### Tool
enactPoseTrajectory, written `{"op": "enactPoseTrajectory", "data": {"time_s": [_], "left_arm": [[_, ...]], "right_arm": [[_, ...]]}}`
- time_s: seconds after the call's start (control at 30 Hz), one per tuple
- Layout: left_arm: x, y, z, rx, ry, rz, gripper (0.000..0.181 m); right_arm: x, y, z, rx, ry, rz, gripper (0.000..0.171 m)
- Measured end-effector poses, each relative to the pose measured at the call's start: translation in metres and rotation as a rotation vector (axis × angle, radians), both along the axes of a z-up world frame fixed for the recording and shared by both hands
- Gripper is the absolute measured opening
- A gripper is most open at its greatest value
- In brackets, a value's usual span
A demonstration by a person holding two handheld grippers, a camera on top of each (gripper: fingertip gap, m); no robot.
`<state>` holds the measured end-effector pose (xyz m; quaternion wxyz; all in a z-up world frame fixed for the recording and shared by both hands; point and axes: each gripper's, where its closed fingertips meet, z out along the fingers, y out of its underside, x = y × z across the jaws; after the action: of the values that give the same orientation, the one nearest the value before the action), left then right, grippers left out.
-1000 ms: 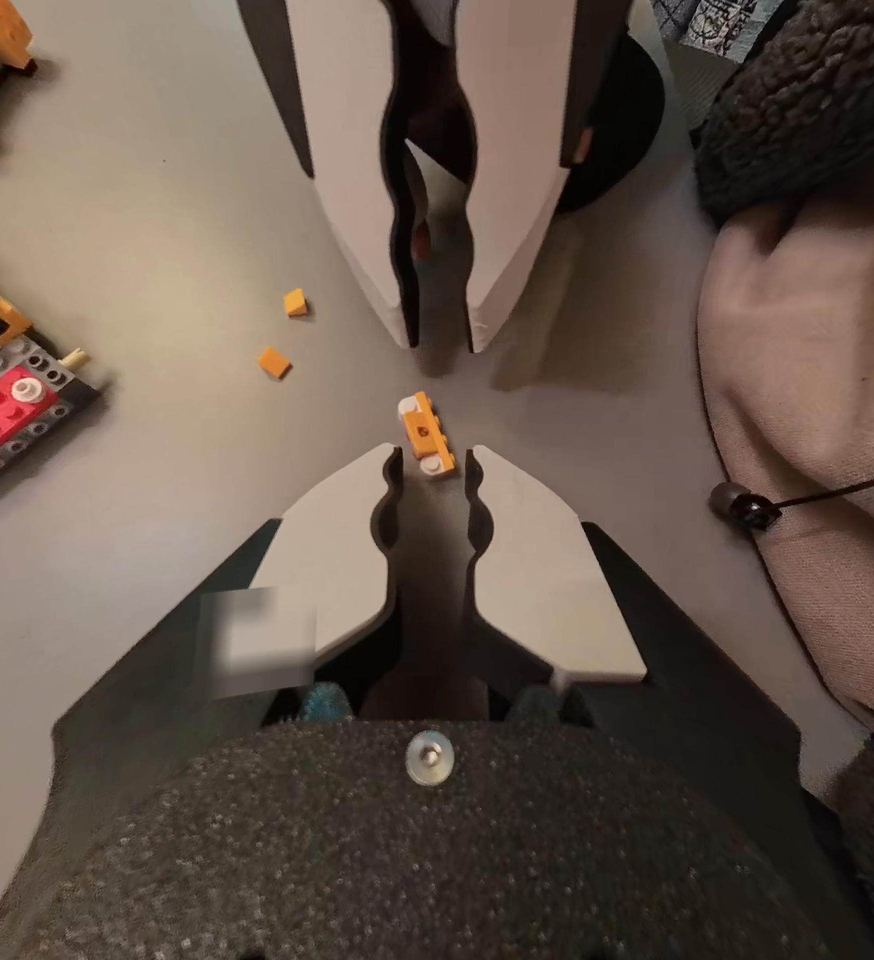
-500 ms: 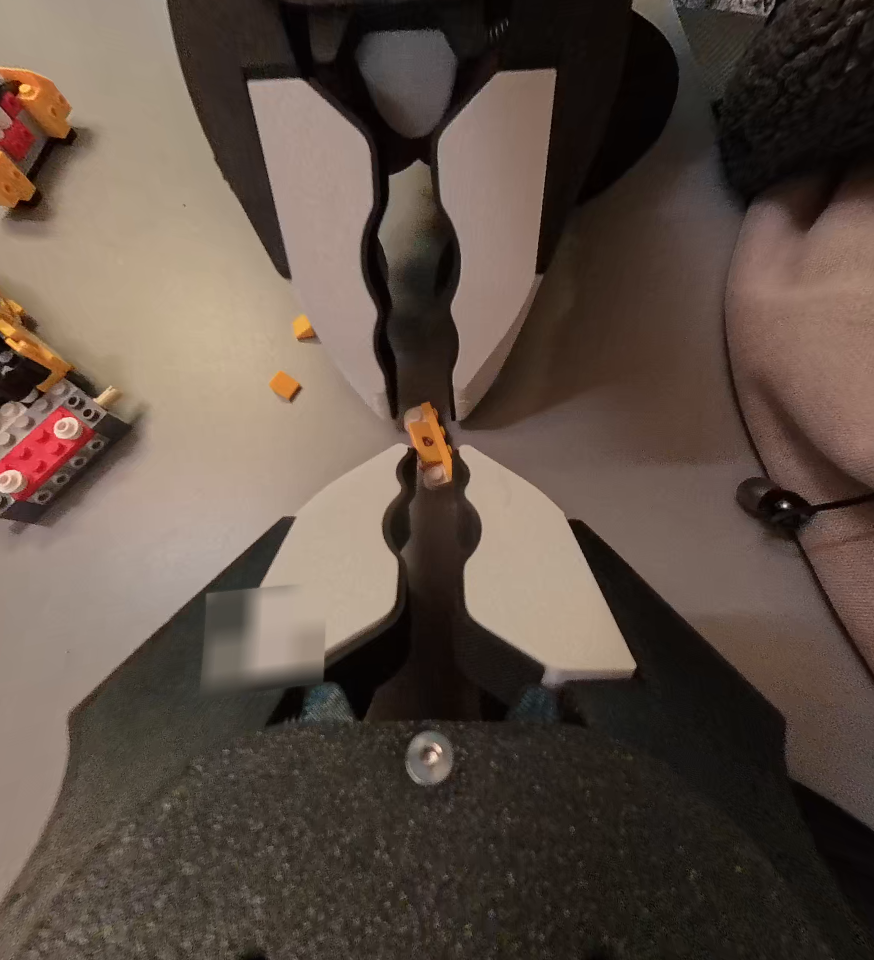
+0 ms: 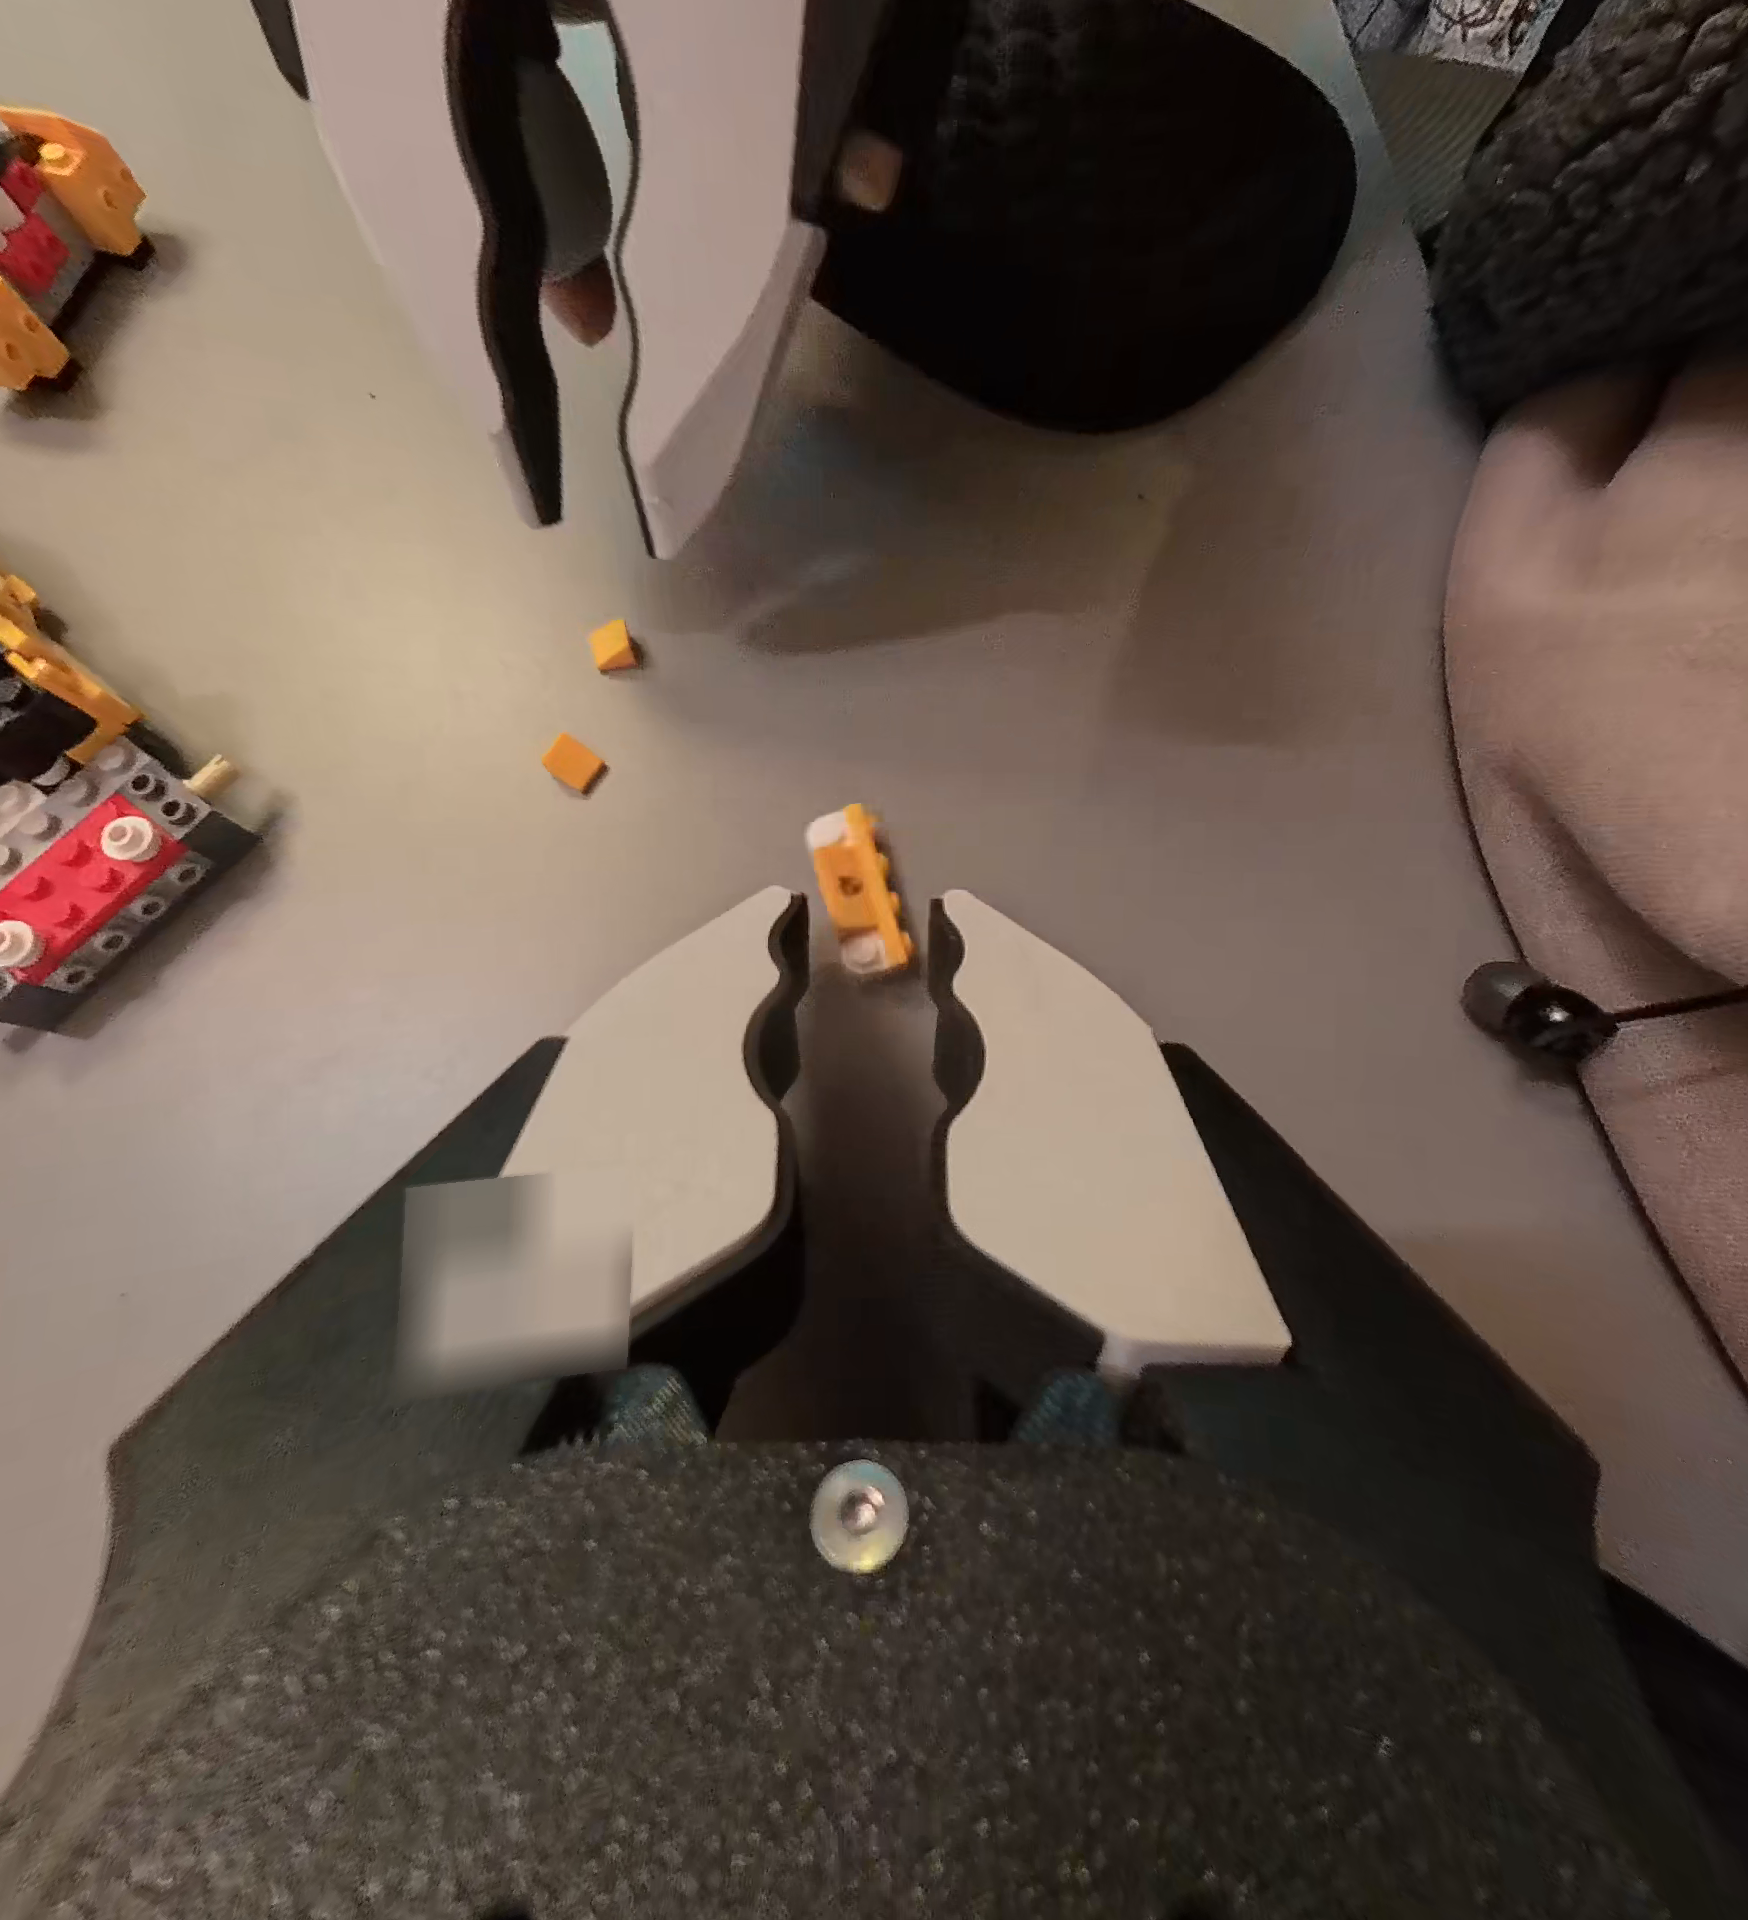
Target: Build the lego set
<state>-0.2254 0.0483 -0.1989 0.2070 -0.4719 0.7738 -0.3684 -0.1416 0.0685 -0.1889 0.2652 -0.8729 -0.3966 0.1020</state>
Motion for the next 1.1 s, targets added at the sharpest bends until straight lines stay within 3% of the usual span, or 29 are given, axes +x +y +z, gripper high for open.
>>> {"op": "enactPoseTrajectory", "data": {"time_s": [0.33,0.5,0.9,1.1], "left_arm": [[0.000,0.000,-0.002,0.014,0.012,-0.002,0.017],[0.002,0.001,-0.002,0.020,0.006,0.004,0.016],[0.005,0.004,0.006,-0.030,-0.032,0.015,0.018],[0.010,0.002,0.031,-0.184,-0.121,0.034,0.013]], "right_arm": [[-0.004,0.004,-0.018,-0.044,-0.090,0.105,0.017],[-0.007,0.004,-0.020,-0.066,-0.069,0.119,0.006],[-0.050,-0.014,0.005,0.037,0.066,0.234,0.003],[-0.070,-0.013,0.023,0.099,0.136,0.255,0.003]]}}
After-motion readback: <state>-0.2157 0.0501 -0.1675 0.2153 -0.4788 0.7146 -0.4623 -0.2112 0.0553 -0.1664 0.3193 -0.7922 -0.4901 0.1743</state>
